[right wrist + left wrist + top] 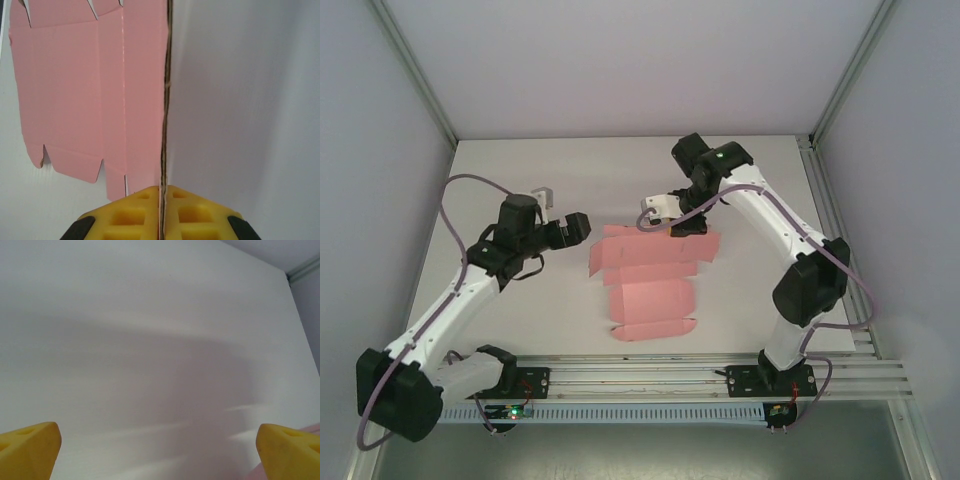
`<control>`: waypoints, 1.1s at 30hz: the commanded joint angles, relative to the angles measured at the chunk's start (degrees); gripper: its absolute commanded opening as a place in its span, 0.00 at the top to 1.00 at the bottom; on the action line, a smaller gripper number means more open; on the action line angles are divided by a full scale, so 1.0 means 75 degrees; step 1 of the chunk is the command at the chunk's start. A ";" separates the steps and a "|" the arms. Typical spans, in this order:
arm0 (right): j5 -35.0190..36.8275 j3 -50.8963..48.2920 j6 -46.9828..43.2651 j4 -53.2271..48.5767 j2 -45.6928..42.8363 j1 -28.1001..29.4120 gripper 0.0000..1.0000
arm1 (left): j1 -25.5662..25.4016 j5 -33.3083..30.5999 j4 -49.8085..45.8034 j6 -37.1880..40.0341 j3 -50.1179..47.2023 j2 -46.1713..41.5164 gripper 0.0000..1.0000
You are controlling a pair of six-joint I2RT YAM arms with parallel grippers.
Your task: Assemble paper box
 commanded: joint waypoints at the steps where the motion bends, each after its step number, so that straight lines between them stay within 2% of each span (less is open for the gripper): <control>1: 0.0167 0.0478 0.0016 -0.0270 0.0308 0.0159 0.91 | -0.0061 0.1204 0.0822 0.0666 0.0383 0.0327 0.00; 7: 0.0241 0.0644 0.0748 0.0317 0.0468 0.0166 0.94 | -0.0107 0.2837 0.1370 0.1141 0.0285 0.0805 0.00; 11: 0.0252 0.0885 0.1134 0.0350 0.0638 0.0118 0.96 | -0.0244 0.3007 0.1494 0.1489 0.0102 0.0715 0.00; 20: -0.0529 0.1000 0.1274 0.0250 0.0754 0.0392 0.98 | -0.0602 0.2175 0.1558 0.1644 0.0341 0.1271 0.00; 26: -0.0615 0.0427 0.1243 0.0563 0.0391 0.0703 0.98 | -0.0828 0.0275 0.1818 0.0857 0.0393 0.1426 0.00; 28: -0.0317 0.0056 0.1536 0.1158 0.0135 0.0751 0.98 | -0.0827 -0.0312 0.1753 0.0630 0.0343 0.1363 0.00; 33: 0.1477 -0.1744 0.2753 0.4301 -0.0824 0.0821 0.96 | -0.0823 -0.0174 0.1513 0.0662 0.0042 0.0952 0.00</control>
